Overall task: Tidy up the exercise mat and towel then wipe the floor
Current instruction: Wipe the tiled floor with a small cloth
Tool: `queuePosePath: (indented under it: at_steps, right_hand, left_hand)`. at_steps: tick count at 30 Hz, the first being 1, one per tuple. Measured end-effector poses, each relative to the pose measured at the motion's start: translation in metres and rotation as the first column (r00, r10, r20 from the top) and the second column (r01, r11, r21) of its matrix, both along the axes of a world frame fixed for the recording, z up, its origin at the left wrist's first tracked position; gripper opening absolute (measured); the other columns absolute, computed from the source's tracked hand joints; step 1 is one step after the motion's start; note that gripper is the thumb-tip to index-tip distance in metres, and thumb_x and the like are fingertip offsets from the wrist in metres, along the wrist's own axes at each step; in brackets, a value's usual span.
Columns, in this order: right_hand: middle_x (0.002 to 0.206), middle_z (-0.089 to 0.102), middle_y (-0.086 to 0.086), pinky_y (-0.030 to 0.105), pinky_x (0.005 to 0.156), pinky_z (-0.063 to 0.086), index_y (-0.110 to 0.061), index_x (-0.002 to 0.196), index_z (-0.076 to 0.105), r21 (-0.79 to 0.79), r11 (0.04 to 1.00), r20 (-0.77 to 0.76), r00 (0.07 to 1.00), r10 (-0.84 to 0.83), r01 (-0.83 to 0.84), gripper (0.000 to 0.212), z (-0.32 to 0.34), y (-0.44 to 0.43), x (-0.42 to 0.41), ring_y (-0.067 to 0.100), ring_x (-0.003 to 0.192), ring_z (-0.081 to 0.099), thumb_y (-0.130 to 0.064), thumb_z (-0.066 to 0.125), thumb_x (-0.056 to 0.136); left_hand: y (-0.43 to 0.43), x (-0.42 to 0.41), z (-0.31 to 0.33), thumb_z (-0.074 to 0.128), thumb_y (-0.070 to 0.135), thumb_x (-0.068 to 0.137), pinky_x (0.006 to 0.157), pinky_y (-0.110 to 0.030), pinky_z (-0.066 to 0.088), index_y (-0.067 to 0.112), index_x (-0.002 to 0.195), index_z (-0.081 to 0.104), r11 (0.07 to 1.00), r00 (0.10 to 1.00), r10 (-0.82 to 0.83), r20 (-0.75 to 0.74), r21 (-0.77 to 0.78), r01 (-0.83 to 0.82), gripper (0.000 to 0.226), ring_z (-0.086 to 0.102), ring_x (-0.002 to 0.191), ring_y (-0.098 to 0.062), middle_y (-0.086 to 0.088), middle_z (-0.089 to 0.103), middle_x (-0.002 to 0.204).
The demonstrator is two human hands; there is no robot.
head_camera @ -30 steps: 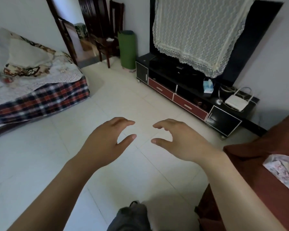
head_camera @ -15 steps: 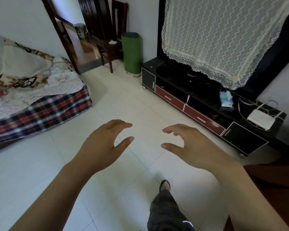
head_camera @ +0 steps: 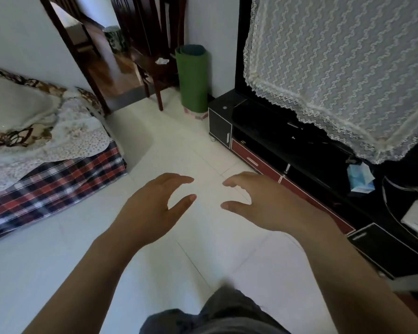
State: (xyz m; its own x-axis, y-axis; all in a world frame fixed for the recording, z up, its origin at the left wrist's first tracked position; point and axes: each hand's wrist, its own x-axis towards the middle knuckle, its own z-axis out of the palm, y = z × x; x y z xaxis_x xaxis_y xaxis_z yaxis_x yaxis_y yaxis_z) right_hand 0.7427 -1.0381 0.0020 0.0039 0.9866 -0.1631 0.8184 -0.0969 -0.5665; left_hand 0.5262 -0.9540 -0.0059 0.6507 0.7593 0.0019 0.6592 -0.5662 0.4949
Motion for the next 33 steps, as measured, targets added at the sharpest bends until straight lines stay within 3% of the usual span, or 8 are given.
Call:
queuePosePath:
  at_steps: [4, 14, 19, 23, 29, 31, 33]
  right_hand:
    - [0.133, 0.046, -0.012, 0.019, 0.091, 0.034, -0.030, 0.131, 0.044, -0.104, 0.992, 0.003, 0.998, 0.071, -0.070, 0.050, -0.007, 0.071, 0.023, 0.006, 0.116, 0.046, -0.050, 0.054, 0.087]
    - [0.137, 0.041, -0.017, 0.017, 0.093, 0.031, -0.031, 0.133, 0.042, -0.121, 0.971, -0.004, 0.978, 0.208, -0.207, 0.050, -0.022, 0.296, 0.045, 0.004, 0.120, 0.042, -0.049, 0.053, 0.088]
    - [0.136, 0.042, -0.016, 0.015, 0.095, 0.029, -0.031, 0.133, 0.043, -0.051, 0.986, -0.006, 0.987, 0.160, -0.161, 0.048, -0.004, 0.438, 0.062, 0.002, 0.121, 0.041, -0.047, 0.054, 0.089]
    - [0.132, 0.045, -0.015, 0.024, 0.102, 0.036, -0.030, 0.129, 0.047, 0.034, 0.994, -0.037, 0.994, 0.101, -0.099, 0.047, 0.013, 0.542, 0.080, 0.001, 0.118, 0.042, -0.046, 0.056, 0.087]
    - [0.123, 0.043, -0.021, 0.029, 0.105, 0.037, -0.027, 0.129, 0.049, 0.112, 0.992, -0.135, 0.990, -0.051, 0.066, 0.049, 0.008, 0.657, 0.118, 0.001, 0.120, 0.041, -0.041, 0.062, 0.084]
    - [0.127, 0.047, -0.014, 0.022, 0.102, 0.036, -0.023, 0.129, 0.049, 0.103, 0.989, -0.107, 0.989, -0.098, 0.109, 0.049, 0.007, 0.696, 0.143, 0.004, 0.118, 0.043, -0.037, 0.063, 0.084]
    - [0.123, 0.053, -0.003, 0.004, 0.089, 0.033, -0.016, 0.126, 0.053, 0.129, 0.979, -0.070, 0.986, -0.152, 0.160, 0.045, 0.005, 0.742, 0.171, 0.005, 0.108, 0.046, -0.028, 0.066, 0.084]
  left_hand:
    - [0.054, 0.009, -0.006, 0.038, 0.059, 0.081, 0.096, -0.028, 0.044, 0.036, 0.130, 0.046, 0.990, 0.992, 0.126, -0.023, -0.064, -0.128, 0.055, 0.050, 0.115, -0.007, 0.015, 0.047, 0.136]
    - [0.259, 0.033, -0.035, 0.036, 0.062, 0.079, 0.094, -0.027, 0.045, 0.039, 0.128, 0.046, 0.961, 0.966, 0.260, -0.018, -0.094, -0.260, 0.055, 0.048, 0.119, -0.007, 0.016, 0.046, 0.137]
    - [0.414, 0.057, -0.016, 0.038, 0.057, 0.082, 0.093, -0.021, 0.039, 0.035, 0.128, 0.049, 0.982, 0.985, 0.175, 0.009, -0.071, -0.174, 0.052, 0.049, 0.117, -0.007, 0.013, 0.050, 0.133]
    - [0.531, 0.071, 0.013, 0.040, 0.053, 0.084, 0.090, -0.018, 0.032, 0.031, 0.127, 0.051, 0.990, 0.990, 0.139, 0.029, 0.006, -0.139, 0.049, 0.048, 0.112, -0.004, 0.011, 0.052, 0.128]
    - [0.663, 0.111, 0.011, 0.032, 0.068, 0.081, 0.090, -0.022, 0.041, 0.037, 0.123, 0.051, 1.000, 0.999, 0.017, 0.042, 0.001, -0.017, 0.056, 0.050, 0.108, -0.003, 0.021, 0.049, 0.118]
    - [0.708, 0.131, 0.006, 0.030, 0.068, 0.078, 0.091, -0.025, 0.044, 0.038, 0.123, 0.050, 1.000, 0.999, -0.023, 0.042, -0.001, 0.023, 0.058, 0.050, 0.107, -0.002, 0.019, 0.051, 0.121]
    - [0.756, 0.151, 0.002, 0.029, 0.068, 0.078, 0.089, -0.023, 0.044, 0.037, 0.125, 0.049, 0.998, 0.998, -0.051, 0.027, 0.022, 0.051, 0.059, 0.049, 0.106, -0.001, 0.016, 0.052, 0.124]
